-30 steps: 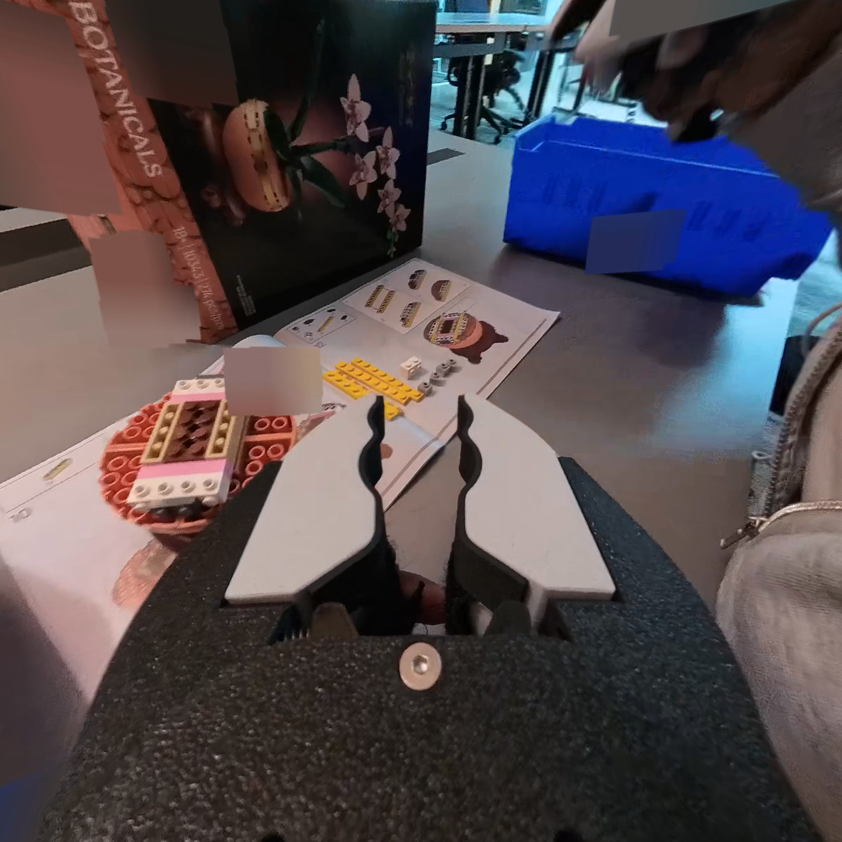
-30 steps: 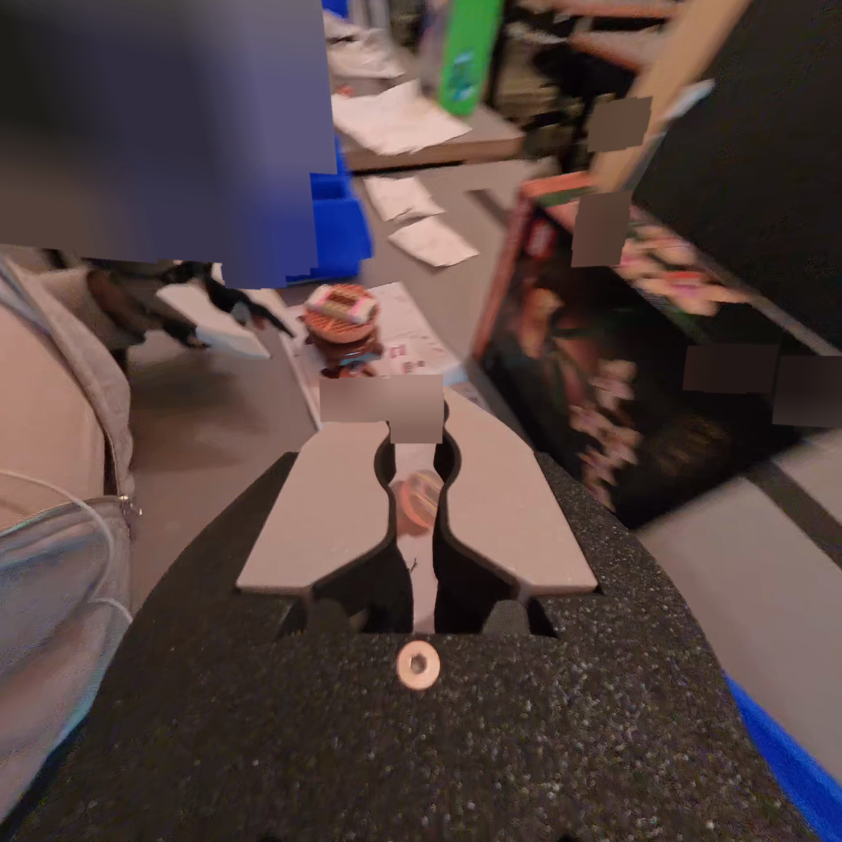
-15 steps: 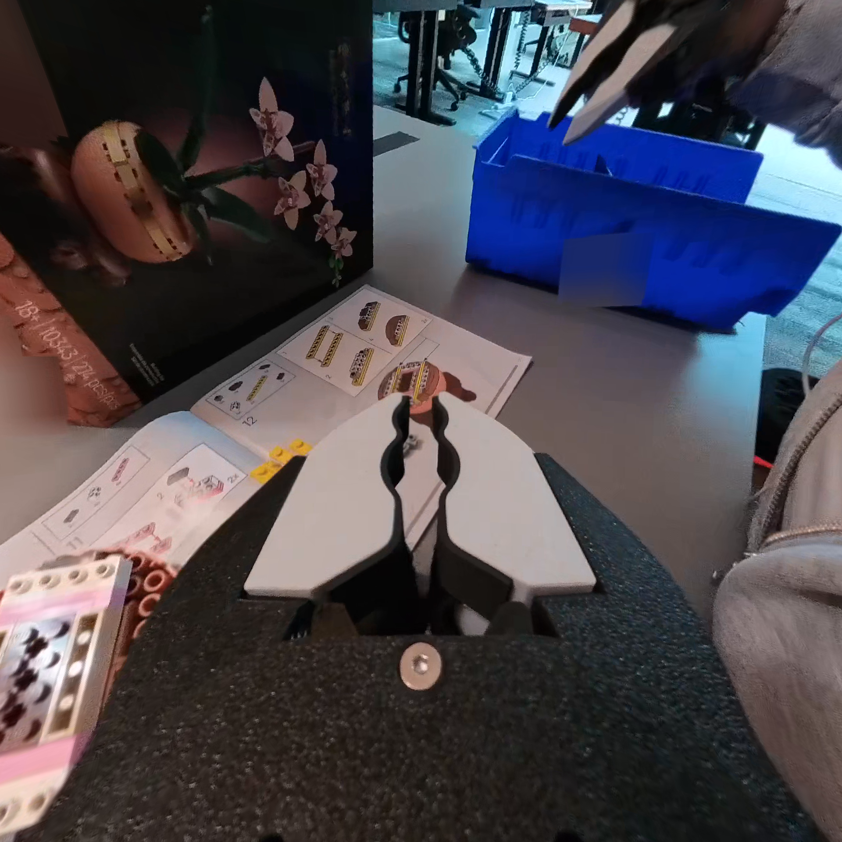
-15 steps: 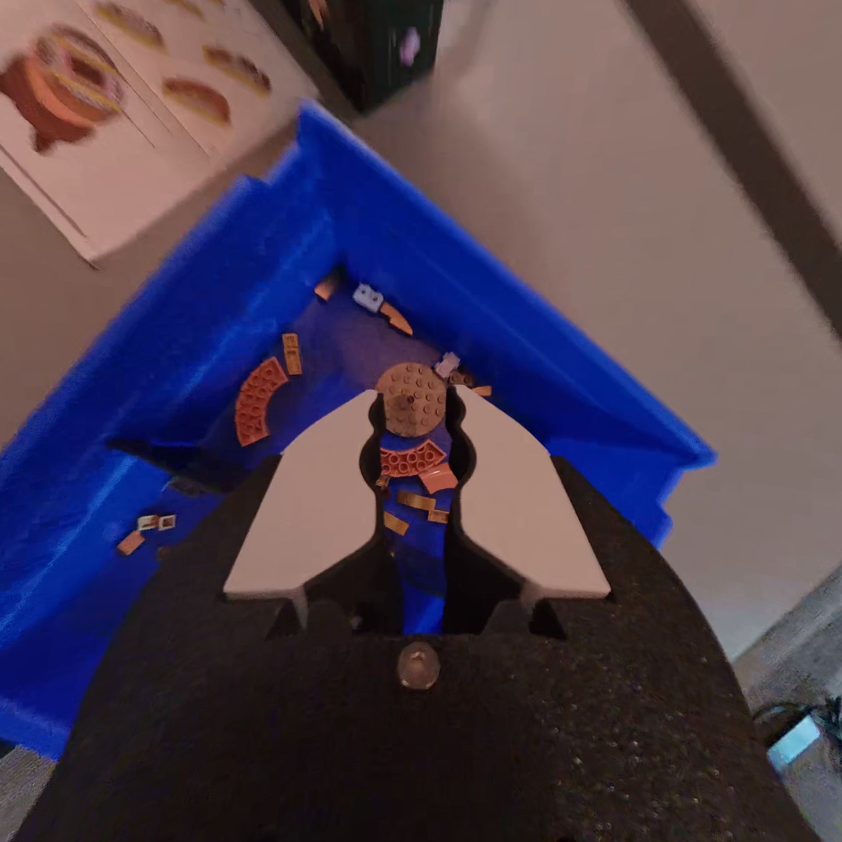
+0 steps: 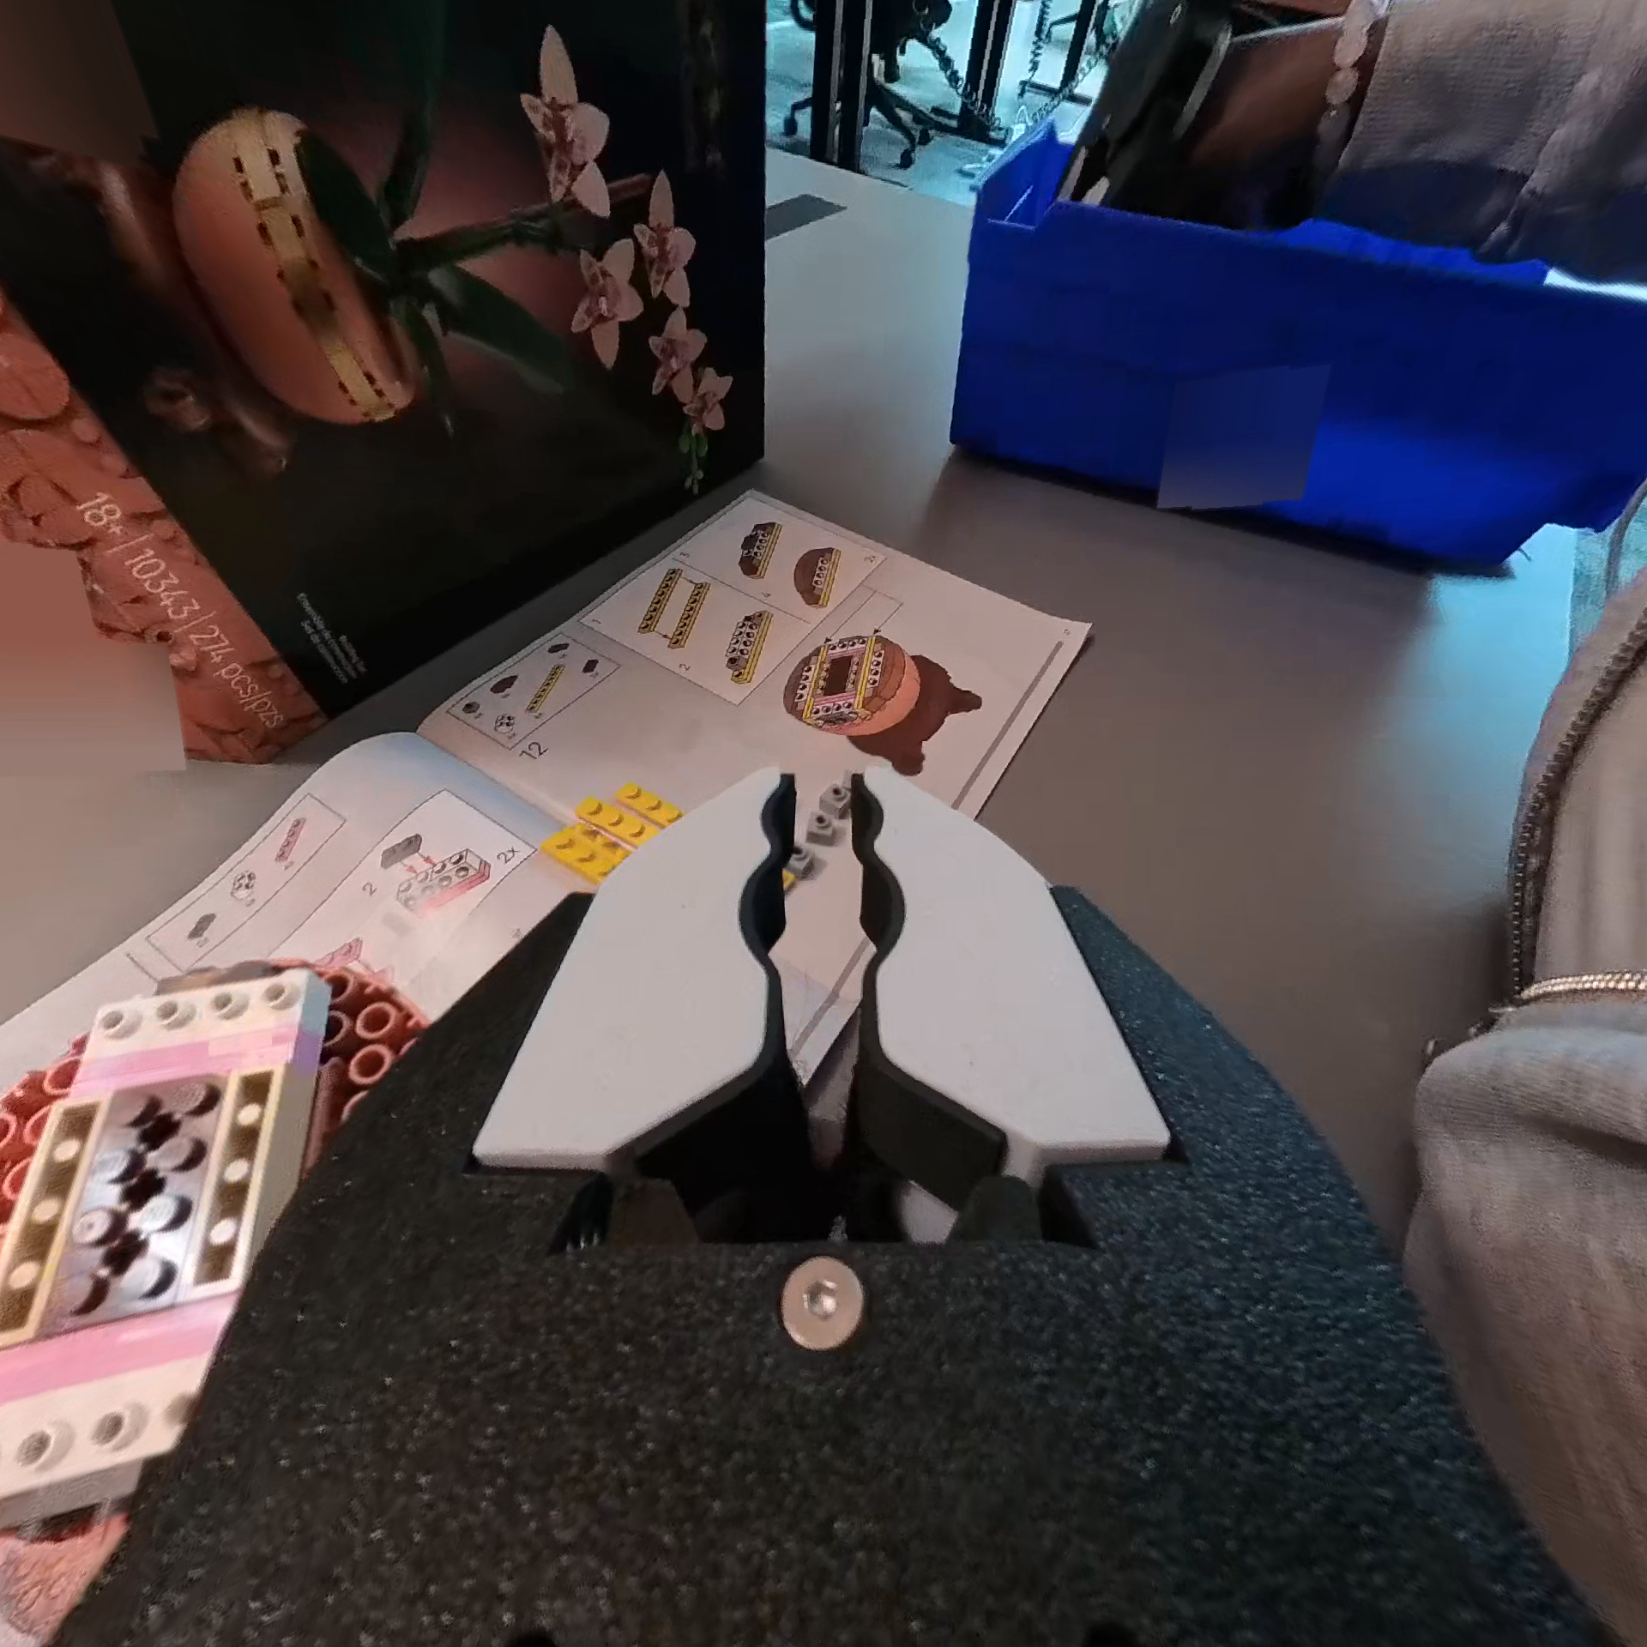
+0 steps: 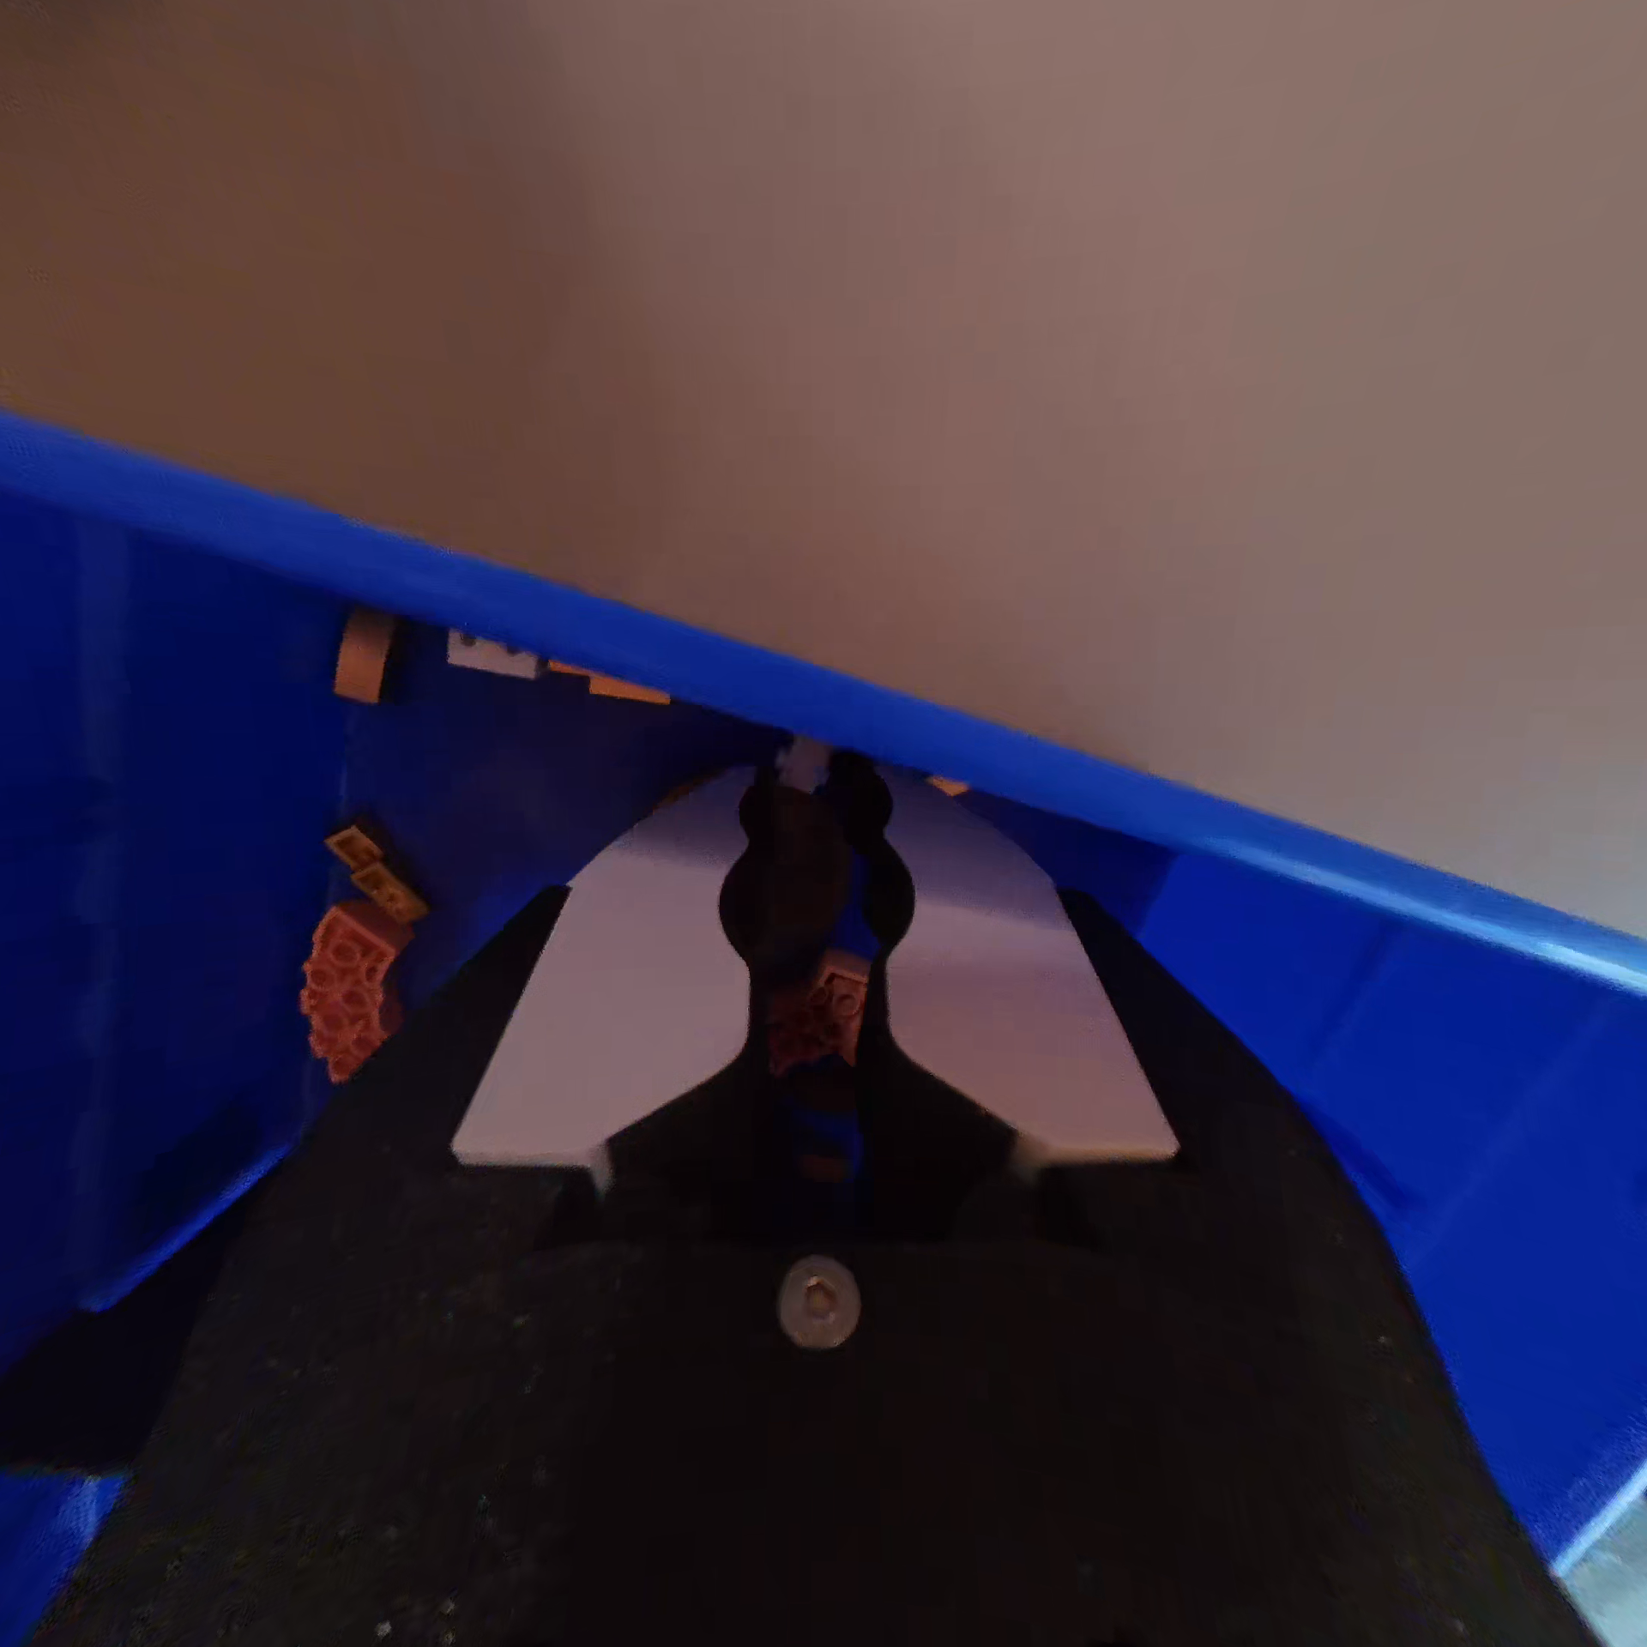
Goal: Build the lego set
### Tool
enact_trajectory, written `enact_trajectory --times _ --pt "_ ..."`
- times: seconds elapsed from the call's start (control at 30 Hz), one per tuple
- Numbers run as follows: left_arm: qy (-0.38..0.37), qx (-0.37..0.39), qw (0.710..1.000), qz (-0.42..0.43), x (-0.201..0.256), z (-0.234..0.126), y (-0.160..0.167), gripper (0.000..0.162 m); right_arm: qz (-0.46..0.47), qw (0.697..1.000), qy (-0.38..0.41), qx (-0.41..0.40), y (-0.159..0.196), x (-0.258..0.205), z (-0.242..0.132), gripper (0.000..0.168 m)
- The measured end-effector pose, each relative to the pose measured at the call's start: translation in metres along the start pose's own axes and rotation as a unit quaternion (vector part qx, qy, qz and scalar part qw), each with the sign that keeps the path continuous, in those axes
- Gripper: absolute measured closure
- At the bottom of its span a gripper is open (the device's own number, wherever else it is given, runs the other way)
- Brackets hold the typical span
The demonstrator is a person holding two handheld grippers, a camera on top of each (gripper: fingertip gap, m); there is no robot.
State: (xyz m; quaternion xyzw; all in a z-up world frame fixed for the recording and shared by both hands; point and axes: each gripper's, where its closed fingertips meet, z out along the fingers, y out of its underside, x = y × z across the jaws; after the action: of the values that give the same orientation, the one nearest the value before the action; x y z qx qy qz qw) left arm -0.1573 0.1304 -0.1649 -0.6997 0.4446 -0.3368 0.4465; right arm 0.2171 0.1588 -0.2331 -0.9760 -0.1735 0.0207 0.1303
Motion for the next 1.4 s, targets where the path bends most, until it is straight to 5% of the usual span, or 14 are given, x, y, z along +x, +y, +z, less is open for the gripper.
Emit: enact_trajectory --times 0.27,0.43,0.53,0.67,0.8,0.87,0.93,1.17,1.27,1.4 --pt "0.007 0.016 1.000 -0.004 -0.005 -0.013 0.006 0.150 -0.017 1.000 0.017 0.000 0.000 -0.001 -0.008 0.157" --pt "0.017 0.034 0.999 0.009 0.003 -0.018 -0.001 0.150 -0.131 0.977 -0.029 0.165 -0.025 -0.051 -0.083 0.158" --pt "0.036 0.056 0.998 0.011 0.013 -0.019 -0.011 0.150 -0.227 0.900 -0.107 0.357 -0.050 -0.122 -0.156 0.158" --pt "0.056 0.088 0.994 0.028 0.031 -0.023 -0.029 0.149 -0.179 0.777 -0.276 0.537 -0.066 -0.194 -0.242 0.157" --pt "0.060 0.113 0.991 0.044 0.047 -0.035 -0.037 0.149 -0.113 0.659 -0.431 0.606 -0.065 -0.227 -0.289 0.158" --pt "0.053 0.117 0.991 0.049 0.051 -0.043 -0.035 0.149 -0.100 0.633 -0.460 0.615 -0.067 -0.236 -0.294 0.158" --pt "0.041 0.113 0.991 0.052 0.053 -0.052 -0.029 0.148 -0.108 0.653 -0.452 0.599 -0.071 -0.248 -0.284 0.158" --pt "-0.019 0.012 0.999 0.029 0.032 -0.072 0.035 0.148 -0.245 0.863 -0.263 0.356 -0.099 -0.304 -0.135 0.158" --pt "-0.021 -0.005 0.999 0.026 0.029 -0.075 0.047 0.147 -0.334 0.892 -0.175 0.249 -0.112 -0.307 -0.069 0.158" --pt "-0.023 0.007 1.000 0.020 0.025 -0.077 0.045 0.147 -0.428 0.894 -0.086 0.105 -0.115 -0.293 0.000 0.157"
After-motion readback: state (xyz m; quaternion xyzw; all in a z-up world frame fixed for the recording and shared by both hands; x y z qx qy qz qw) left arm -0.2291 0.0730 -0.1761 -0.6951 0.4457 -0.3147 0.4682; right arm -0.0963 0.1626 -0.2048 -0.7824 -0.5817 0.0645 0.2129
